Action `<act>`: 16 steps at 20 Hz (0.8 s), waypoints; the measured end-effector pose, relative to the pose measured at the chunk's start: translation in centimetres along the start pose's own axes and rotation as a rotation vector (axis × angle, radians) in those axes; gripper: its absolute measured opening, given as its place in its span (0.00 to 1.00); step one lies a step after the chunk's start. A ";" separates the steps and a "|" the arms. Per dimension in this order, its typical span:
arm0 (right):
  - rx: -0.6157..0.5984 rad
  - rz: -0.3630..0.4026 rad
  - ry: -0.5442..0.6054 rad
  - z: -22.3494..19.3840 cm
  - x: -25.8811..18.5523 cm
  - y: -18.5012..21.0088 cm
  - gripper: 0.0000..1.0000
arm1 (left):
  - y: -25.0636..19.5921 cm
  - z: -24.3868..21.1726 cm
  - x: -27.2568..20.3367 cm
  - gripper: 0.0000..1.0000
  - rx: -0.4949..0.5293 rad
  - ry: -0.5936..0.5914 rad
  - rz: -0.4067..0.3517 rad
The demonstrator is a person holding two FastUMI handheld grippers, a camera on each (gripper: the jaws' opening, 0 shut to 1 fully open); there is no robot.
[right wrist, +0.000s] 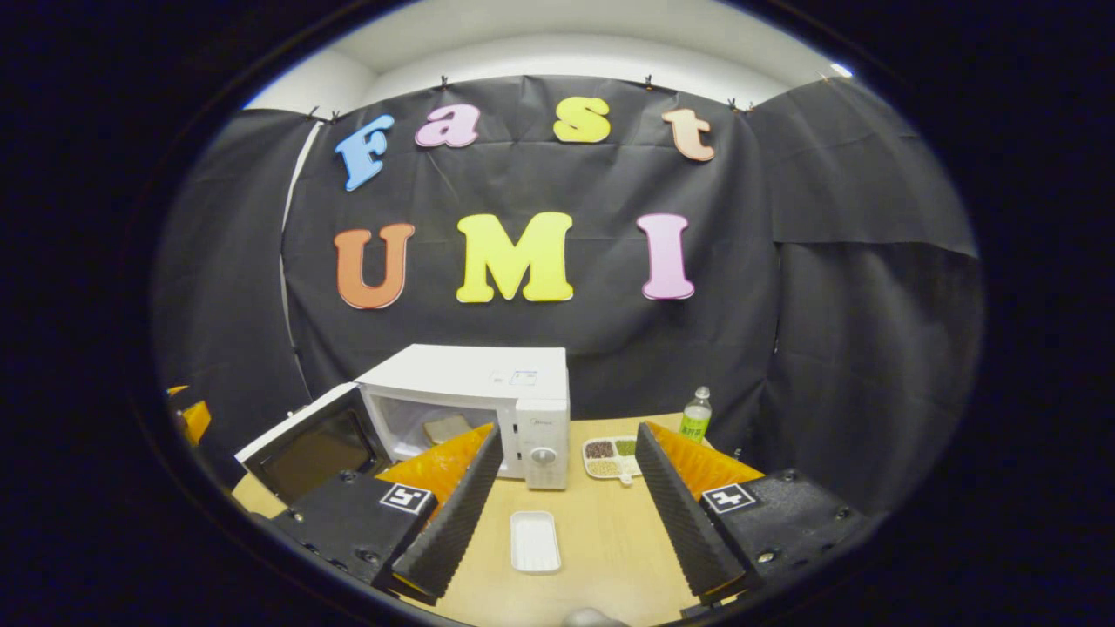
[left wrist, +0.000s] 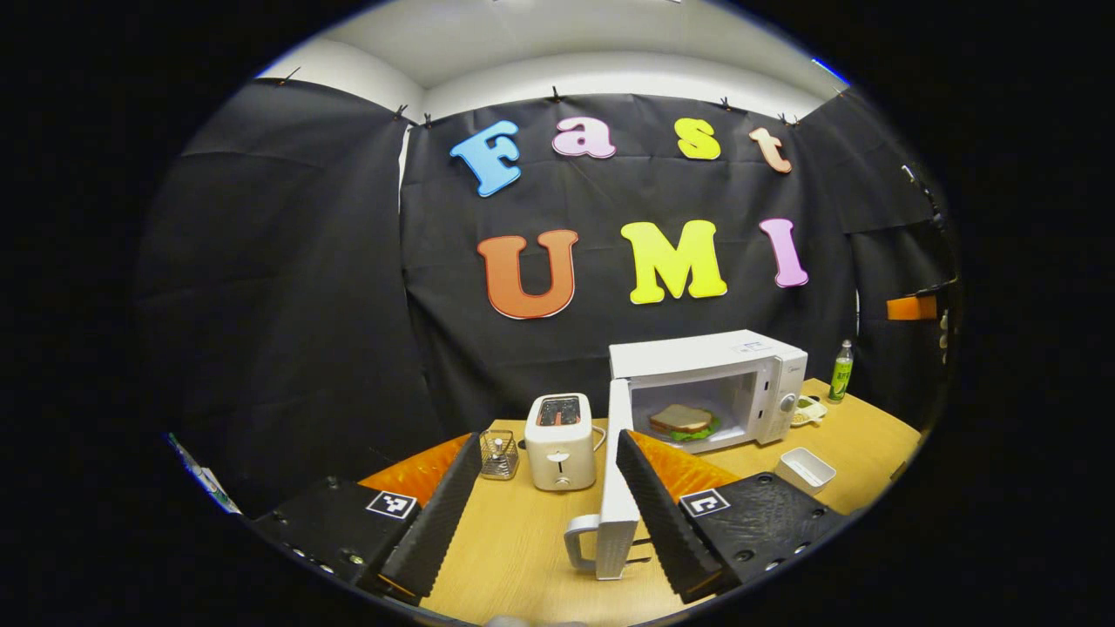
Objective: Open the microwave oven with the left hand, put the food in, and close the microwave oven.
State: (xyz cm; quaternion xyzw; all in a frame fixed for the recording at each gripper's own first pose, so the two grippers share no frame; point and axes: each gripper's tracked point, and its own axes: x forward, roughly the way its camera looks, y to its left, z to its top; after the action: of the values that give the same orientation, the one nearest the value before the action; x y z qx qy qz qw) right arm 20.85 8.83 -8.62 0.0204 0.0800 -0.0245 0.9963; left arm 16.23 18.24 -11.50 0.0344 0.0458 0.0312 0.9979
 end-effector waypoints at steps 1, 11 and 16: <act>0.003 0.005 0.001 0.0 -0.3 0.1 0.98 | 0.6 -0.3 0.1 0.81 0.002 0.005 0.011; -0.004 -0.029 0.051 -0.8 -2.9 -1.7 0.98 | 2.9 -10.4 3.7 0.00 -0.044 0.143 -0.010; -0.003 -0.061 0.048 -0.1 -4.7 -3.0 0.98 | 2.7 -13.4 4.8 0.00 -0.005 0.176 -0.040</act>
State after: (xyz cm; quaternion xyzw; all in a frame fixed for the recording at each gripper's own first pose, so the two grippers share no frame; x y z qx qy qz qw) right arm 16.04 6.08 -8.12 0.0170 0.1046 -0.0544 0.9929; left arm 19.61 22.13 -25.07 0.0280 0.1342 0.0145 0.9905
